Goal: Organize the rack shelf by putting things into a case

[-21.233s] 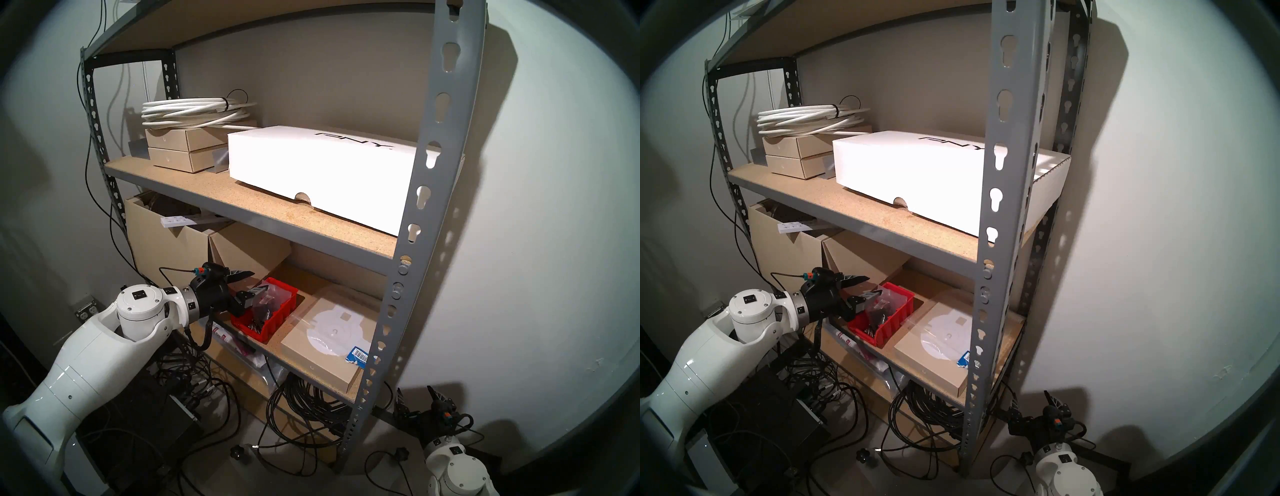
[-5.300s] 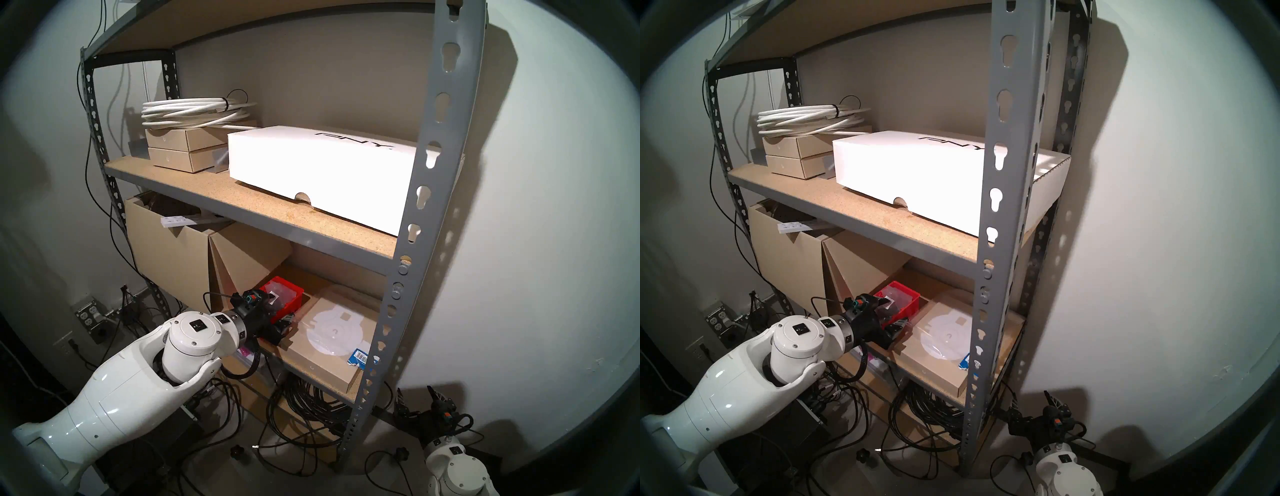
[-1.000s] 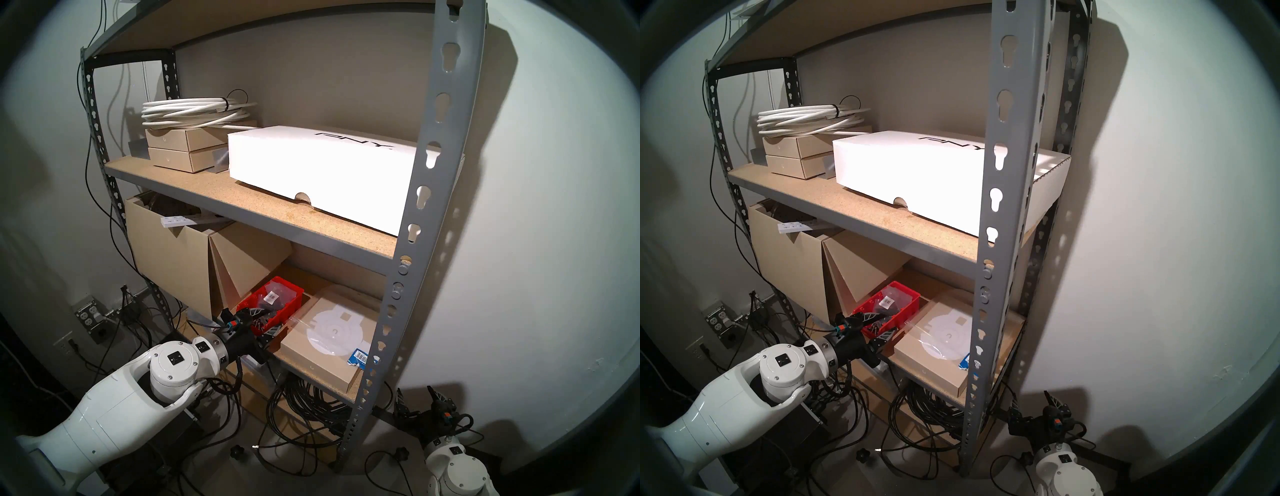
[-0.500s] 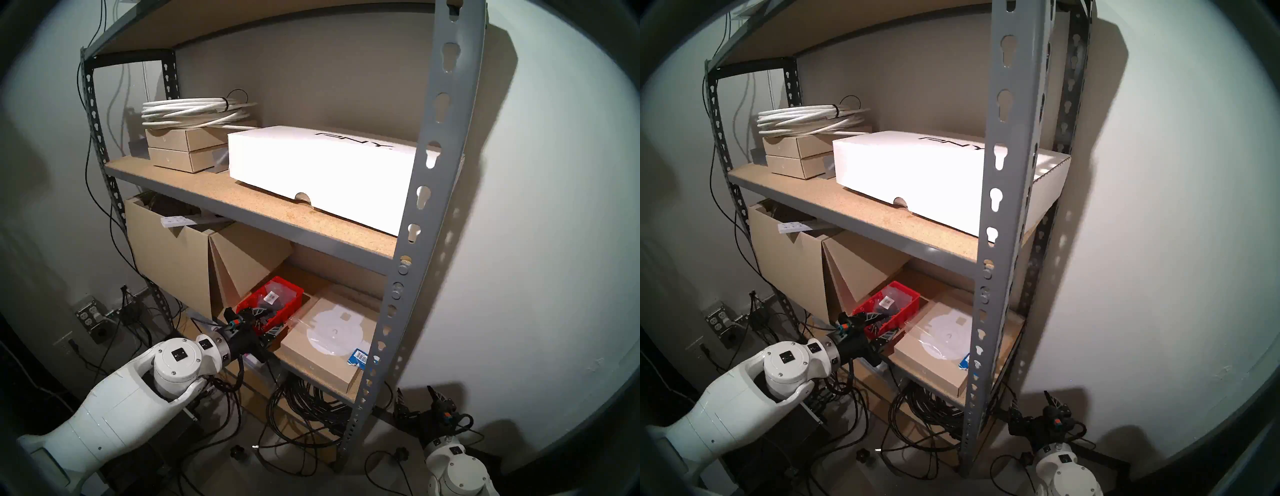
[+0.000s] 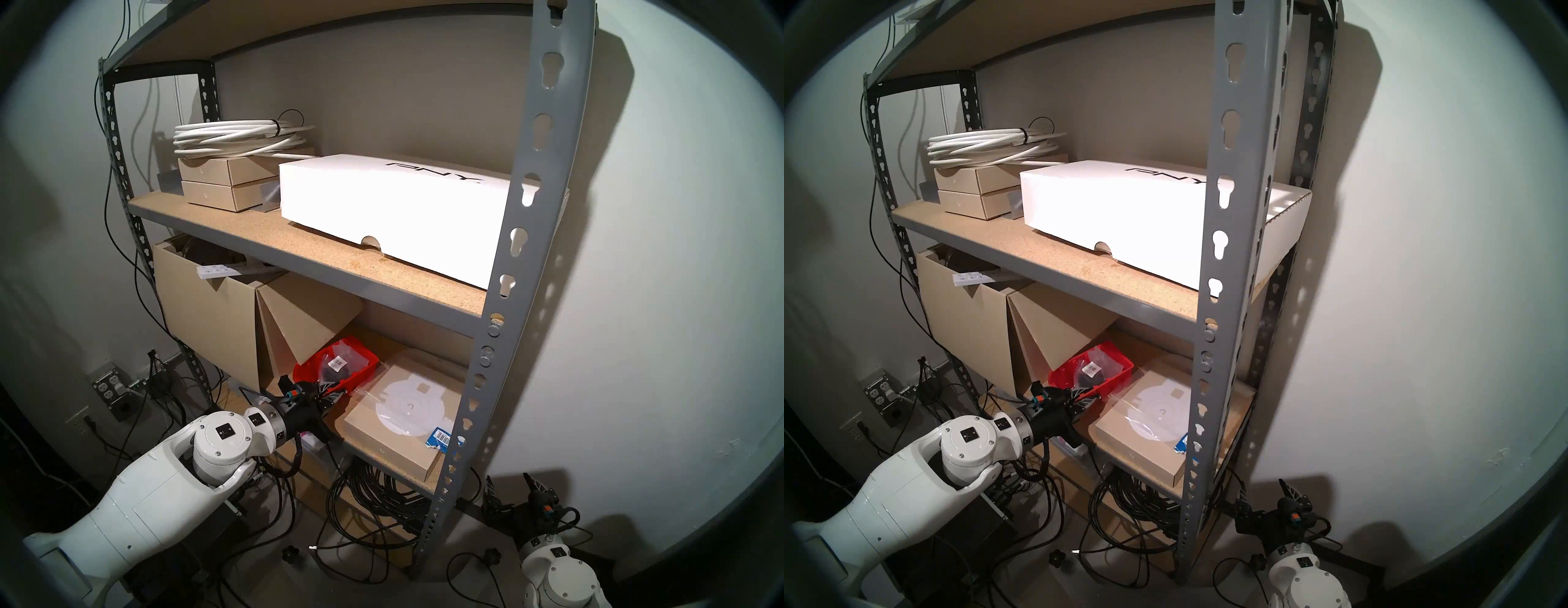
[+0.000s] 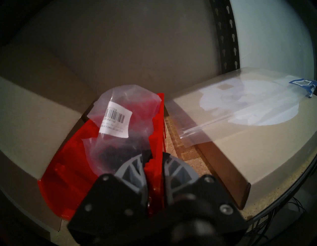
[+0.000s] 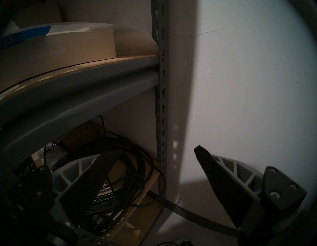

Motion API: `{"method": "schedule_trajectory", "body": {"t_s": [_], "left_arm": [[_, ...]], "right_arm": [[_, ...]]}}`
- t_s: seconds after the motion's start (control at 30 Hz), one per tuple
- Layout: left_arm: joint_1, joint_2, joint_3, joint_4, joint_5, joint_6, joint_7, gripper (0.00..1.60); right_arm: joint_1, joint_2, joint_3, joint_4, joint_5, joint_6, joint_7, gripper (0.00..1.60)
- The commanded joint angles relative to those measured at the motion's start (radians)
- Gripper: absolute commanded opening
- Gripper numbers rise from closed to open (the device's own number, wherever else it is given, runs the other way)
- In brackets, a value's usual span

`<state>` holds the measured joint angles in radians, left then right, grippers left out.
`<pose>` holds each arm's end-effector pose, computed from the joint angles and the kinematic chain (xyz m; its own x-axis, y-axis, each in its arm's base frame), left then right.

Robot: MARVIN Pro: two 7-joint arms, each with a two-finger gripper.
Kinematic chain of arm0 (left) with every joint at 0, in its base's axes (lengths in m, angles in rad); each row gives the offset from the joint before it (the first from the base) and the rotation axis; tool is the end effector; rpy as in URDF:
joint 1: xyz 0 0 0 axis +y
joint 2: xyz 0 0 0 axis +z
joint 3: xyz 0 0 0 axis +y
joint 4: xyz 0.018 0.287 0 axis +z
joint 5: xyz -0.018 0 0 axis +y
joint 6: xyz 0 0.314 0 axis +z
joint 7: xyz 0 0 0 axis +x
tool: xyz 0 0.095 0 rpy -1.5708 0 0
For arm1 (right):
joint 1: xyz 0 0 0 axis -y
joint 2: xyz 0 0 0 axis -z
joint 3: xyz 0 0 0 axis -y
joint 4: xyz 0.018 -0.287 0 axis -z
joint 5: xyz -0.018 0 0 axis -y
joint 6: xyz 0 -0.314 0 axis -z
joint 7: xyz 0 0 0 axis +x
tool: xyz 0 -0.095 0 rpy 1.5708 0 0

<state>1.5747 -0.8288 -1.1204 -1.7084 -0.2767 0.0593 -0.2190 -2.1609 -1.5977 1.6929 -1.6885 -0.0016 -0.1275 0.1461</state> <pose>0.3704 0.0181 -0.3223 0.0565 -0.4439 0.8943 -0.6363 -0.7063 -0.3104 0.2134 -0.0312 -0.4391 0.3400 0.0050 0.9404 0.0218 -0.9998 -0.0025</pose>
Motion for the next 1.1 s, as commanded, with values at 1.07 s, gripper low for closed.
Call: {"method": "schedule_trajectory", "body": {"t_s": [1.07], "left_arm": [[0.044, -0.009, -0.078, -0.298, -0.008, 0.204, 0.187, 0.0]], "right_arm": [[0.001, 0.0, 0.0, -0.016, 0.0, -0.003, 0.0, 1.6]]}}
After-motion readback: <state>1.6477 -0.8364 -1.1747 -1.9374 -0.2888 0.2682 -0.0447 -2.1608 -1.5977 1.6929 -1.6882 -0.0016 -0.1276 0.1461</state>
